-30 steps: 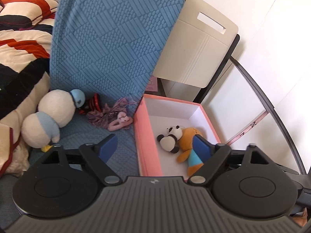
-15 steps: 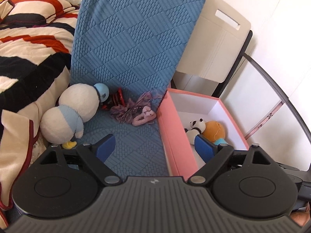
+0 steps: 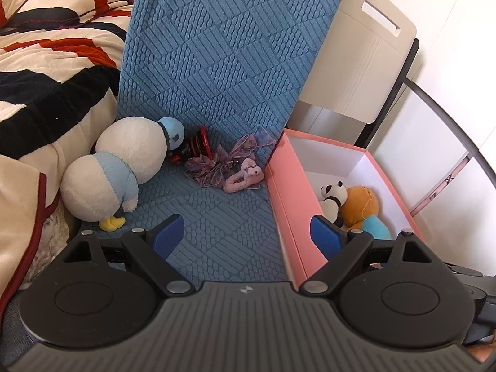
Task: Organize objects
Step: 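Open both tools to release the toys and withdraw from the box, then reach the left tool to the red toy while the right tool reaches the pink bunny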
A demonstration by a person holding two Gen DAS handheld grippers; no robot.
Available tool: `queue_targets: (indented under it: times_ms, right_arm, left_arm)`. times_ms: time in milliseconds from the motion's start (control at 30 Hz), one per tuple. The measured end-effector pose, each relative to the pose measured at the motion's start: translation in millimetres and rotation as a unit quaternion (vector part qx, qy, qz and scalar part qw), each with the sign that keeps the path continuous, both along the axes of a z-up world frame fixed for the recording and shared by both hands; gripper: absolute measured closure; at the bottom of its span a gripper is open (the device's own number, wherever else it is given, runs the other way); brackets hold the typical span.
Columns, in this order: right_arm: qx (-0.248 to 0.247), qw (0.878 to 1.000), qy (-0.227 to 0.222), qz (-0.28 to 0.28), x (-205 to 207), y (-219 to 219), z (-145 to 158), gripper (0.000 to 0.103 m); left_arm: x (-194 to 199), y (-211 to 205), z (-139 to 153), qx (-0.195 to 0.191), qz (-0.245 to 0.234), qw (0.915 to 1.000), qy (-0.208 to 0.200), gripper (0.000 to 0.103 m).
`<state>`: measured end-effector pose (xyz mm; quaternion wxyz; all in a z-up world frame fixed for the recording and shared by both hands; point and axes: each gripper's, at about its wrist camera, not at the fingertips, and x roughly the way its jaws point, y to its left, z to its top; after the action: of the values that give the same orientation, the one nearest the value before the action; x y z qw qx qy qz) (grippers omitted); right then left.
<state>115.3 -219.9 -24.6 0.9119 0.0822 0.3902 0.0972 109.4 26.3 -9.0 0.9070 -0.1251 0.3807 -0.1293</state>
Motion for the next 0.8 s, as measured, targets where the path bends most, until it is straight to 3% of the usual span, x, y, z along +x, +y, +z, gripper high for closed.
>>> queue_targets:
  times_ms: [467, 800]
  right_arm:
    - [-0.001, 1.000, -0.005, 0.012, 39, 19, -51, 0.013]
    - [-0.020, 0.999, -0.029, 0.027, 68, 41, -73, 0.013]
  left_arm:
    - [60, 8, -65, 0.001, 0.019, 0.9998, 0.000, 0.012]
    - [103, 29, -92, -0.010, 0.039, 0.9991, 0.012, 0.012]
